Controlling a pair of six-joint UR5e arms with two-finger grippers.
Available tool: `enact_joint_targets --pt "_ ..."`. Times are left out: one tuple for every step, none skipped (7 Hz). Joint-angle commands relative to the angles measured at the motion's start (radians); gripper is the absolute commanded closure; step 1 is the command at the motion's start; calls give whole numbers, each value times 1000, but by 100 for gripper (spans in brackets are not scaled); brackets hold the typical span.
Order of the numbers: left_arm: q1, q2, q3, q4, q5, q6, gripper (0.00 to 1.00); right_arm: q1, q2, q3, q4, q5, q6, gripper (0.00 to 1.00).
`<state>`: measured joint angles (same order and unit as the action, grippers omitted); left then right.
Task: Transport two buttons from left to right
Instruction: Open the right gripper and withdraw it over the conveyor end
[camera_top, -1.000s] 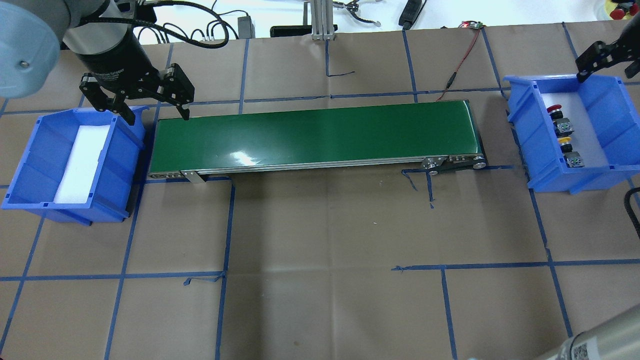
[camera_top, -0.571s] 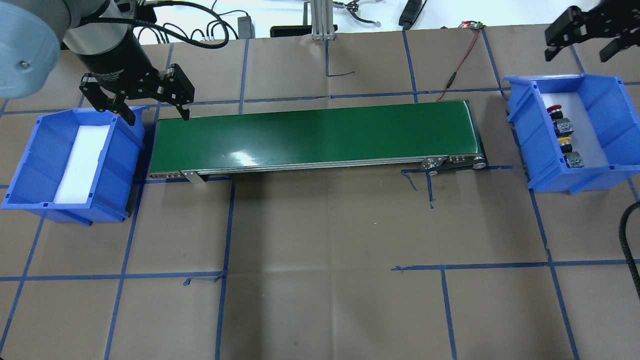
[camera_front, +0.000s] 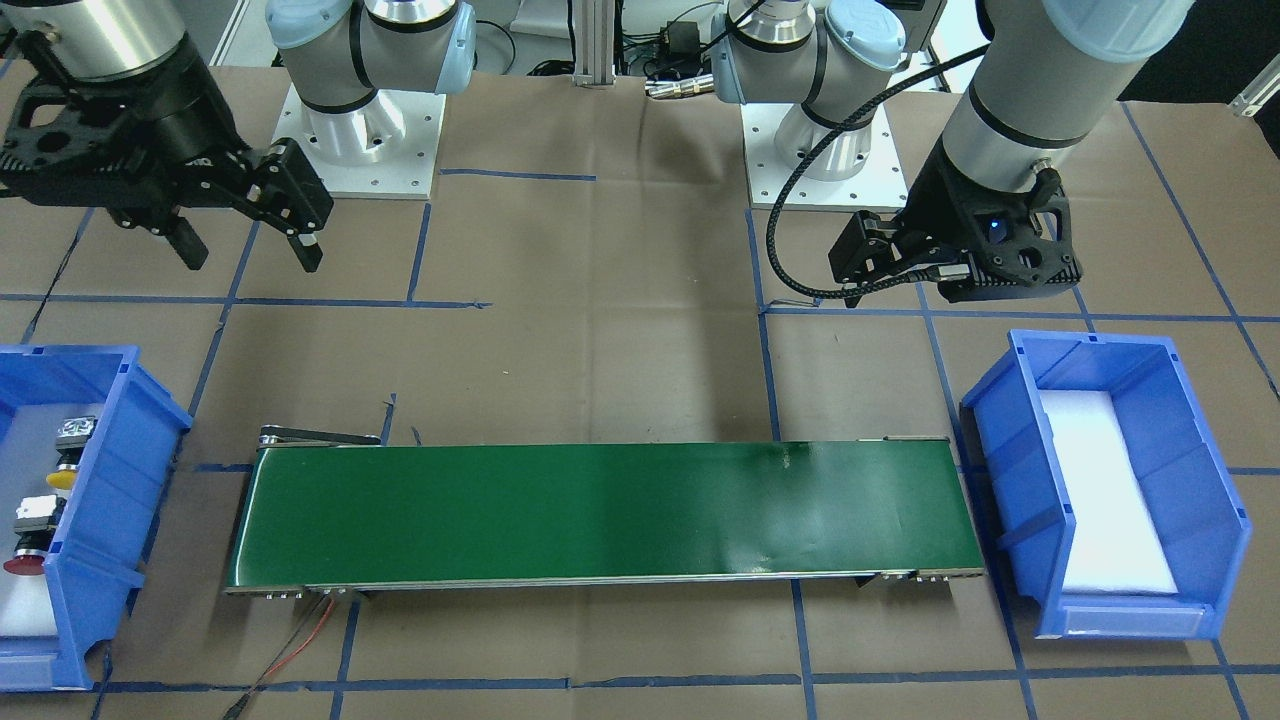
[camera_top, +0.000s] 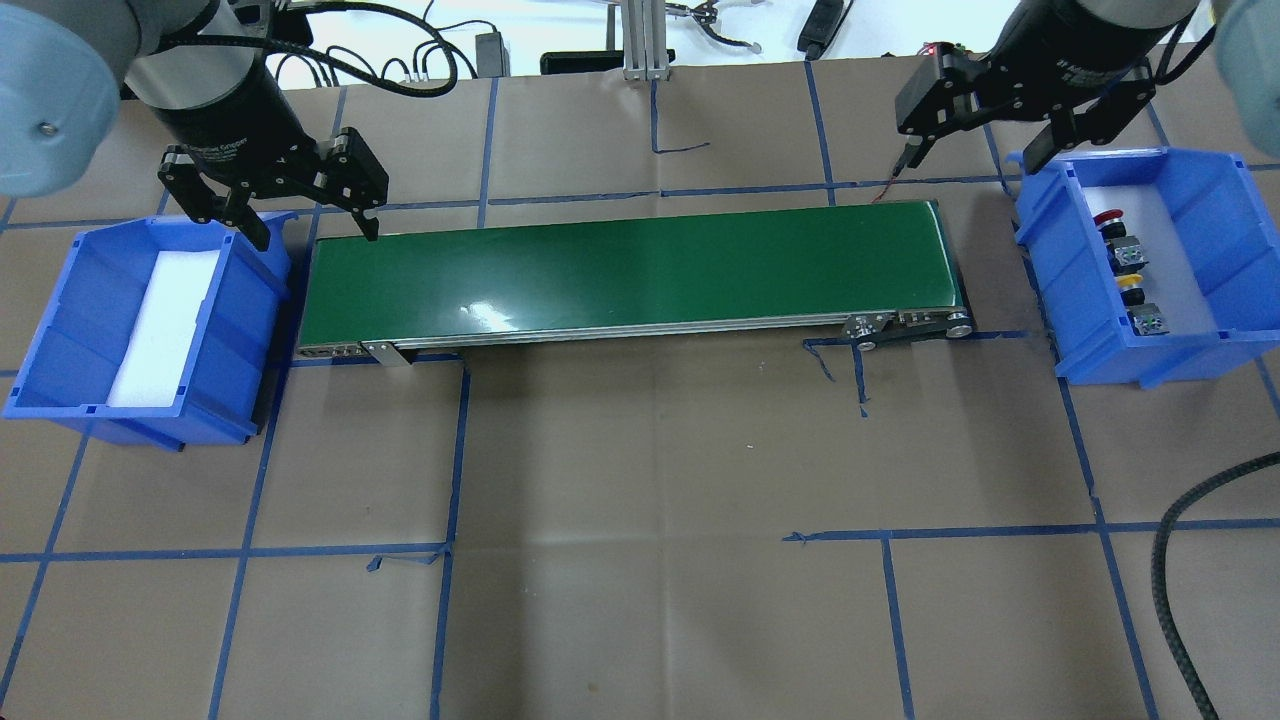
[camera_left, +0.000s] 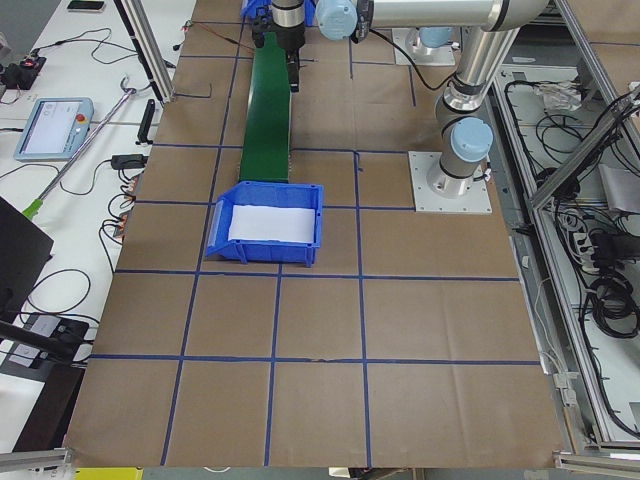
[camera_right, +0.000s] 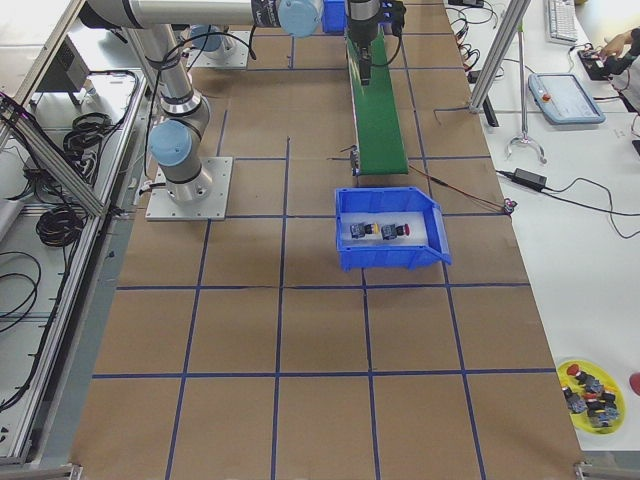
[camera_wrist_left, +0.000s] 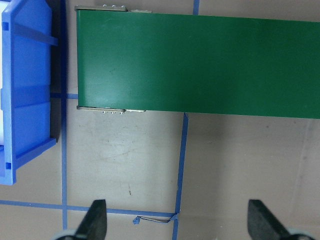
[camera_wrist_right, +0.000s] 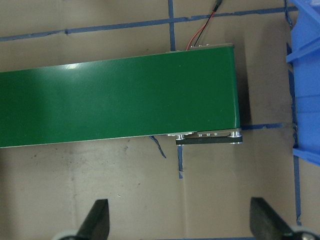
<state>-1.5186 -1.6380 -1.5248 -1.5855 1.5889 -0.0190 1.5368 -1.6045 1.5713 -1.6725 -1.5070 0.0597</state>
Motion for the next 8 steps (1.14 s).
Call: enact_joint_targets --pt "0 1 0 -1 0 1 0 37 -15 65 -30 -26 60 0" --pt "0 1 0 1 -1 1 0 39 -32 88 -32 -24 62 0" --pt "0 1 0 -1 -1 1 0 42 -34 85 -35 -24 60 0" --pt "0 1 -2 -1 -1 1 0 42 -34 84 -45 -24 55 0" --pt "0 3 0 -1 -1 1 0 42 -34 81 -46 -24 55 0" --pt "0 1 0 -1 -1 1 0 40 -38 76 -46 -25 51 0" --pt "0 1 0 1 -1 1 0 40 -38 73 -47 -27 46 0" --pt "0 1 0 -1 -1 1 0 40 -35 62 -47 -29 43 0"
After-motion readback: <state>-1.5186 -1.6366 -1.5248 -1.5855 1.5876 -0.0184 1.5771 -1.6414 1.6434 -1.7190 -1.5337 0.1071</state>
